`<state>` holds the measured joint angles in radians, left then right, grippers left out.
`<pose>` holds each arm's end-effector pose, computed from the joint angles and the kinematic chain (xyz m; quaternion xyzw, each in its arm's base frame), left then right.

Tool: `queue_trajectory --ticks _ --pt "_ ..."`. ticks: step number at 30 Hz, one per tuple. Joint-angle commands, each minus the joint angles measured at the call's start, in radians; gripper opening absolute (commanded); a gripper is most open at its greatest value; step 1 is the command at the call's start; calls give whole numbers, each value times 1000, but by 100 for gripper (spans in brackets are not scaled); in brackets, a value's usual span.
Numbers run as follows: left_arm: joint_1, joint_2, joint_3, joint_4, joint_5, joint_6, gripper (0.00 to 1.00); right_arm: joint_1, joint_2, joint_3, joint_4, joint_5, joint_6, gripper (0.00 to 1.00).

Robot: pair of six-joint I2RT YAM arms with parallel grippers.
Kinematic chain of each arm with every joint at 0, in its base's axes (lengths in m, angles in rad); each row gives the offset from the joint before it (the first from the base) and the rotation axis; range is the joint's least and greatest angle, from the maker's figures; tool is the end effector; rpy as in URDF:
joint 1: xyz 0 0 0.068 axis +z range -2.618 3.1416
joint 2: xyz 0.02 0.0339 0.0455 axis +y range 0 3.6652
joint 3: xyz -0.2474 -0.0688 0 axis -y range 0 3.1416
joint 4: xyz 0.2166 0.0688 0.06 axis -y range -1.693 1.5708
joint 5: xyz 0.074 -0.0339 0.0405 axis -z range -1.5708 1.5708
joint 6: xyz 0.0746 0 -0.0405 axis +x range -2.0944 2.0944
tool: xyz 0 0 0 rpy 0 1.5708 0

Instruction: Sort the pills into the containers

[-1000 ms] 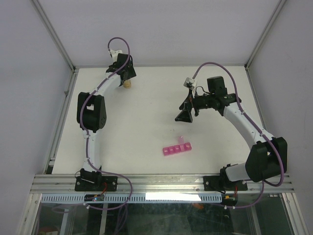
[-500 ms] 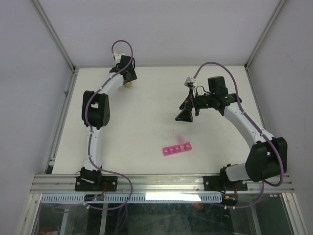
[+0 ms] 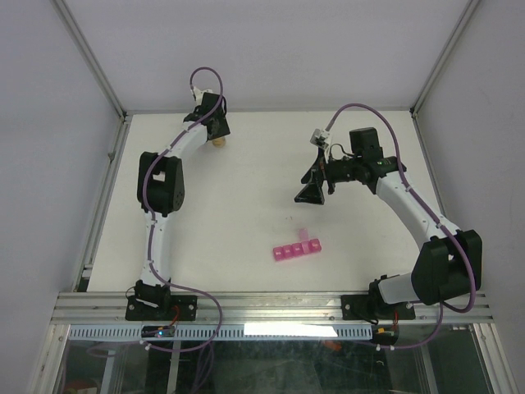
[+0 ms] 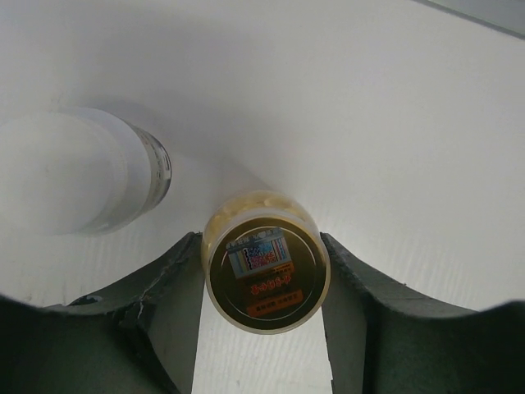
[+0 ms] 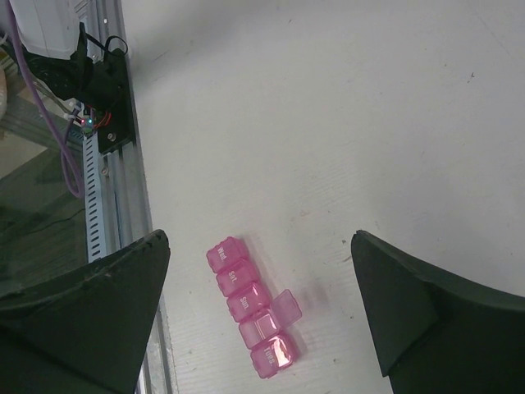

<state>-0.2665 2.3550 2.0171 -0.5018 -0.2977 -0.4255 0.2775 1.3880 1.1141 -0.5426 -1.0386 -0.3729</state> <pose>0.5035 -0.1148 0.1653 -0.1262 0.9165 0.0104 0.3795 0.2482 0.1375 0.2744 -0.4311 0.7065 0.4456 0.3414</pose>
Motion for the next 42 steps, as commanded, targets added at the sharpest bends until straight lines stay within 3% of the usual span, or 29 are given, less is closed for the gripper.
queue_trajectory --ticks 1,9,17,23,29,34,42 --pt "-9 -203 -59 26 90 14 15 -12 -38 -5 30 -52 -19 96" --pt "-100 -566 -507 261 235 8 11 -21 -91 -48 70 -125 -54 95" --pt "-182 -907 -974 591 557 -19 10 -42 -204 -138 148 -253 -141 94" --pt "-250 -1117 -1228 833 739 -79 6 -45 -248 -166 130 -242 -245 94" --pt "-355 -1246 -1401 1001 765 -106 6 -44 -265 -163 36 -260 -391 94" --pt "-413 -1280 -1477 1073 750 -123 6 -44 -279 -150 -137 -296 -610 94" --pt "-507 -1257 -1487 1123 724 -98 5 -40 -267 -153 -137 -236 -613 94"
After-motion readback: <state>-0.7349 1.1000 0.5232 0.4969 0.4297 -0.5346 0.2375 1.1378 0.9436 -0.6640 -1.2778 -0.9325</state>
